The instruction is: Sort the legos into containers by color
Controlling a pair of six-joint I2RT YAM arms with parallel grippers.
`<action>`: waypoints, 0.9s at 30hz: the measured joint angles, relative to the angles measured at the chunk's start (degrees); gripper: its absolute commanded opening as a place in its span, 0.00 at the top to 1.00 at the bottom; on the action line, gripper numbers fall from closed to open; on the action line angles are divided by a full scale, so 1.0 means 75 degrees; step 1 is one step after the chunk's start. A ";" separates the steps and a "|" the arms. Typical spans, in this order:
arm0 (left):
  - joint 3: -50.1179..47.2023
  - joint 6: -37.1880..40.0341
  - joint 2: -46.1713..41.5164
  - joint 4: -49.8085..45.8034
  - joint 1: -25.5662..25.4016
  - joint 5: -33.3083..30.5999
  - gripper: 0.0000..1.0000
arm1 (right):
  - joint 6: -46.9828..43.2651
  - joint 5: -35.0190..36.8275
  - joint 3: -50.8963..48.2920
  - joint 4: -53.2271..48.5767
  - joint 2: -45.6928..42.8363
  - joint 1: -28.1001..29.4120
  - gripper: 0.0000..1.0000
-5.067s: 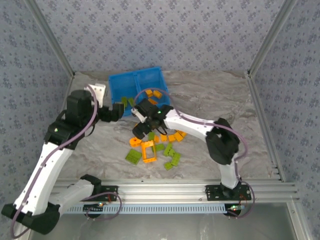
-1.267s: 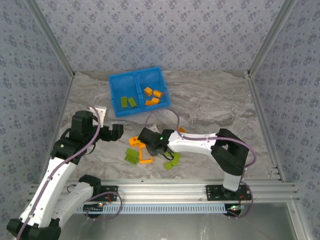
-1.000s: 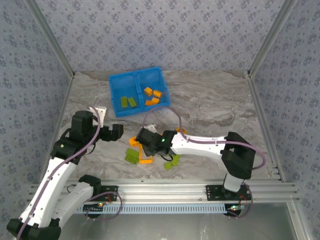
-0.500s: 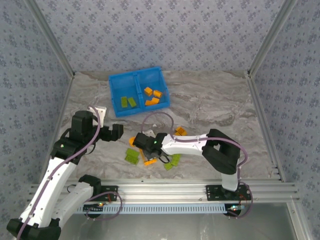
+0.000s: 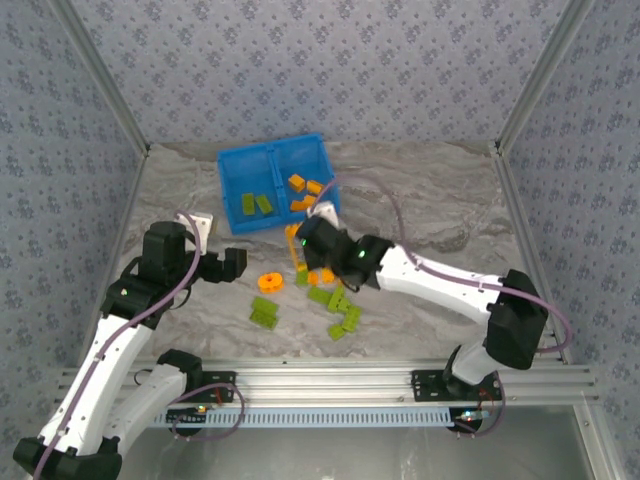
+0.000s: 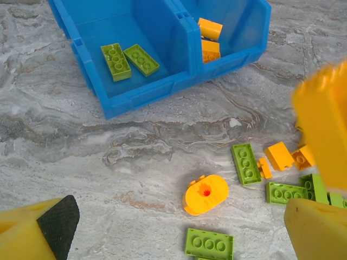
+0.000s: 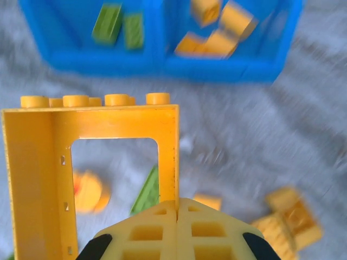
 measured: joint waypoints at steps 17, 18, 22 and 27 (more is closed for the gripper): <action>0.0000 0.0006 -0.0105 -0.0009 0.0003 -0.0157 0.01 | -0.1667 -0.0117 0.6266 0.0085 0.5963 -0.2247 0.94; 0.0000 0.0006 -0.0111 -0.0009 0.0003 -0.0172 0.01 | -0.1664 -0.0146 0.6601 -0.0082 0.6263 -0.2279 0.92; 0.0000 0.0006 -0.0149 -0.0015 0.0003 -0.0181 0.01 | -0.1673 -0.0219 0.7076 -0.0565 0.6799 -0.2323 0.83; 0.0000 0.0009 -0.0143 -0.0015 0.0003 -0.0204 0.01 | -0.1749 -0.0297 0.7114 -0.0898 0.6787 -0.2320 0.77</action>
